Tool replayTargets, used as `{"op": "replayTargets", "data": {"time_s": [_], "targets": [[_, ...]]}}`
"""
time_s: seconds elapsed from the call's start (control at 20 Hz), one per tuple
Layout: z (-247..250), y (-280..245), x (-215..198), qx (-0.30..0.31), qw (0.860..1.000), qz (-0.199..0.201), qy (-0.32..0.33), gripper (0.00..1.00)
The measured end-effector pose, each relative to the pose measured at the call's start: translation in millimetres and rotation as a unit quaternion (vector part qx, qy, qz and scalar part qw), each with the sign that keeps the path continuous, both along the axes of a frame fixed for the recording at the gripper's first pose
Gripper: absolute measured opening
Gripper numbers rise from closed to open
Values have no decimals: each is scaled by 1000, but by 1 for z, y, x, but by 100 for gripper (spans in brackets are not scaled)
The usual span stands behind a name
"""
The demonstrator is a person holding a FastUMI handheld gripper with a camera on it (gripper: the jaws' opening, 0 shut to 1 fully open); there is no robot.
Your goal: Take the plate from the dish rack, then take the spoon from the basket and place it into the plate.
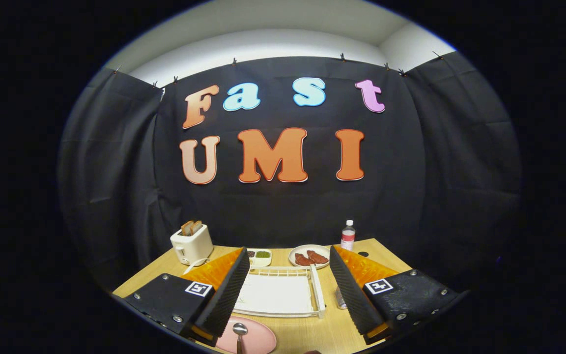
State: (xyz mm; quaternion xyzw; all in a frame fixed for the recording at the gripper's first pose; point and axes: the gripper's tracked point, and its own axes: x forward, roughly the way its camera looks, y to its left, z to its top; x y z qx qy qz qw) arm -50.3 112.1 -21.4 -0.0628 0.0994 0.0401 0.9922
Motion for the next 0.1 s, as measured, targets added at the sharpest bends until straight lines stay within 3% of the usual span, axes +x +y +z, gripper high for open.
{"op": "replayTargets", "data": {"time_s": [0.1], "targets": [[3,-7,0,-2,1000,-9,-2,97]]}}
